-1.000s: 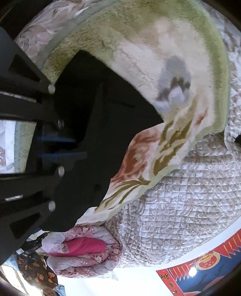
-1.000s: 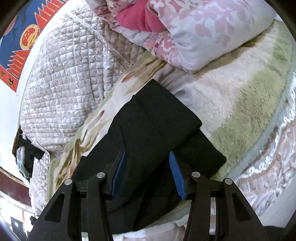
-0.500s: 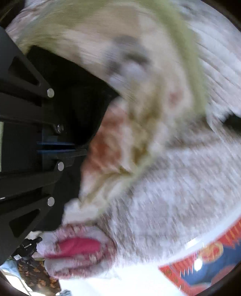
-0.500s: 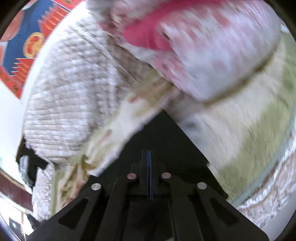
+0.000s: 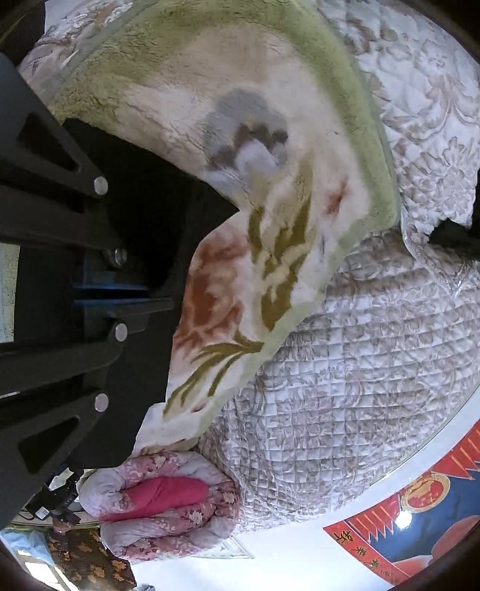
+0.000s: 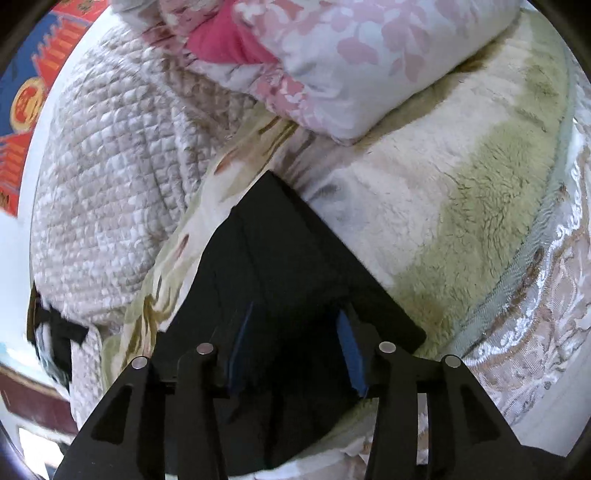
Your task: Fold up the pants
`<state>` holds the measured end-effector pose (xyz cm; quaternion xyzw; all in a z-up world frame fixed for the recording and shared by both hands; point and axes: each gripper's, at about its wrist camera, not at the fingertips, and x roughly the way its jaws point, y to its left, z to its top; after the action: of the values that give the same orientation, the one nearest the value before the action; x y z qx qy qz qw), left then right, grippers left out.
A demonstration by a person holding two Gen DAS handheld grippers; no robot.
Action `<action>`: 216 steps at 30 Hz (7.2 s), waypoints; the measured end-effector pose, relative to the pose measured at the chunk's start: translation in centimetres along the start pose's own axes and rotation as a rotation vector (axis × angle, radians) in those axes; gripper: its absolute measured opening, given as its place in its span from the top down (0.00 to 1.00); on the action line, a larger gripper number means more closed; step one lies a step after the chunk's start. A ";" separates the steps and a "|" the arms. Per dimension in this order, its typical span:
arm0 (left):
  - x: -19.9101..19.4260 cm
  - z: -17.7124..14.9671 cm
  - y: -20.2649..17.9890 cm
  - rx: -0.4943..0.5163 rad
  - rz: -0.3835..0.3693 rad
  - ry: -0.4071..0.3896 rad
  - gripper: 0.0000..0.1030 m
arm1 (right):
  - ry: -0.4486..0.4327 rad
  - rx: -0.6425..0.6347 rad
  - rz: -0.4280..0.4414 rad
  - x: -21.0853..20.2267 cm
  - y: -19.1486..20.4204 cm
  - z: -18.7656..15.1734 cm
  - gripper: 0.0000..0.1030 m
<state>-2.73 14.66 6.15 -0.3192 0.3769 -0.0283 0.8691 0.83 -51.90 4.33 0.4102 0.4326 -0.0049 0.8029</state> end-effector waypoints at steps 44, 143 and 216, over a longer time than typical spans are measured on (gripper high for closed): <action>-4.2 -4.4 1.0 0.114 0.271 -0.032 0.92 | -0.105 -0.534 -0.093 -3.3 5.2 -4.3 0.63; 4.9 -13.7 -8.1 0.570 0.257 -0.003 0.45 | 0.001 -1.106 -0.047 7.5 14.8 -21.8 0.33; -0.9 -10.2 2.1 0.087 0.292 -0.150 0.44 | -0.048 -1.025 -0.011 5.5 14.6 -22.2 0.29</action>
<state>-10.66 11.18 0.31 -0.2243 0.3519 0.1061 0.9025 -5.76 -25.58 3.63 -0.0389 0.3628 0.1942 0.9106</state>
